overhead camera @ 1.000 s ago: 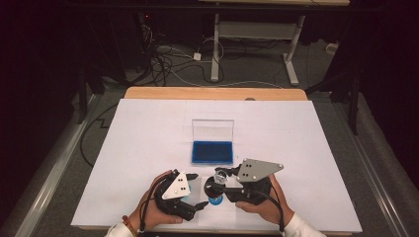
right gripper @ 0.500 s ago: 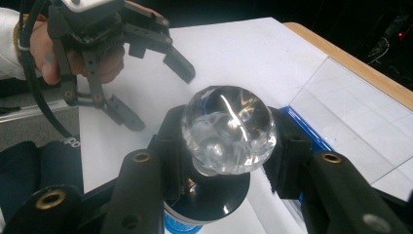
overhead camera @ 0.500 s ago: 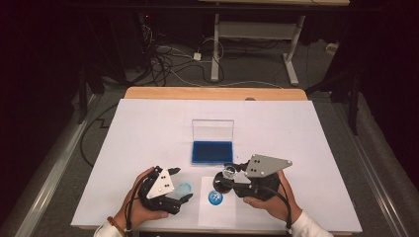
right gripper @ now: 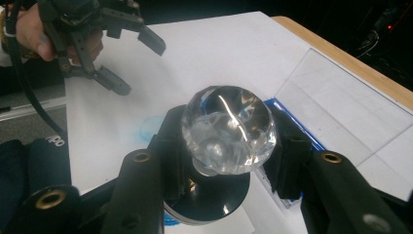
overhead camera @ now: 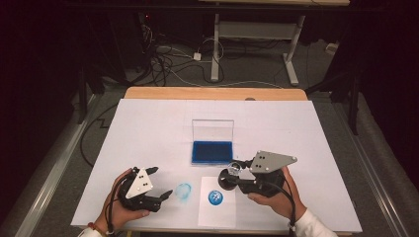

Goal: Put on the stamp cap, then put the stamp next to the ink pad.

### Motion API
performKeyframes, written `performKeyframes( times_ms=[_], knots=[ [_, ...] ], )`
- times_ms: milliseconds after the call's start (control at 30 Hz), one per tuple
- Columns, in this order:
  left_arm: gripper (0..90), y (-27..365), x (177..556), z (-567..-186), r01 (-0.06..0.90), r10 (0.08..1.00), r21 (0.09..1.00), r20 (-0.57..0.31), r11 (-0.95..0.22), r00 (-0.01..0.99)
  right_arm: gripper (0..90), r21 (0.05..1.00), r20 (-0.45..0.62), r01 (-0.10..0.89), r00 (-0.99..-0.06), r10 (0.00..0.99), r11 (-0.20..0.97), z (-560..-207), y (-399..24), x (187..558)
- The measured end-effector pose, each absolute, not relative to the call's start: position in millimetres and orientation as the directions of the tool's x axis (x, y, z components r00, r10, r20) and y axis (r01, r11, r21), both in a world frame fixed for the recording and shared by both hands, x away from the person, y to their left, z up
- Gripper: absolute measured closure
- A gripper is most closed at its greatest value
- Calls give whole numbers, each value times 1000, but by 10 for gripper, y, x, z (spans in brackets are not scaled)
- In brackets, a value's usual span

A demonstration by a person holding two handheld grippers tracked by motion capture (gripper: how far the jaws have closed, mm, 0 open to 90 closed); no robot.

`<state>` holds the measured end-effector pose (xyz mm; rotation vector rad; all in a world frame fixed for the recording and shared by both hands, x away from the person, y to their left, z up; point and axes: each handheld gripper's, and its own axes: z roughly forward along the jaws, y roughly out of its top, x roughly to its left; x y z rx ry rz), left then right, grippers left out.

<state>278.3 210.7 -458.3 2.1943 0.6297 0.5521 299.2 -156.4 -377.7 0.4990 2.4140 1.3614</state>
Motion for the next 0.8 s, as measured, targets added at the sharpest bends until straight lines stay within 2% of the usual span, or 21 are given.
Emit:
performKeyframes(
  times_ms=[800],
  knots=[
    [156,2229,2809,-4652,296,622,758,181,-582,762,571,843,-126,169,-861,493,510,-3756,-1655,3062]
  ],
)
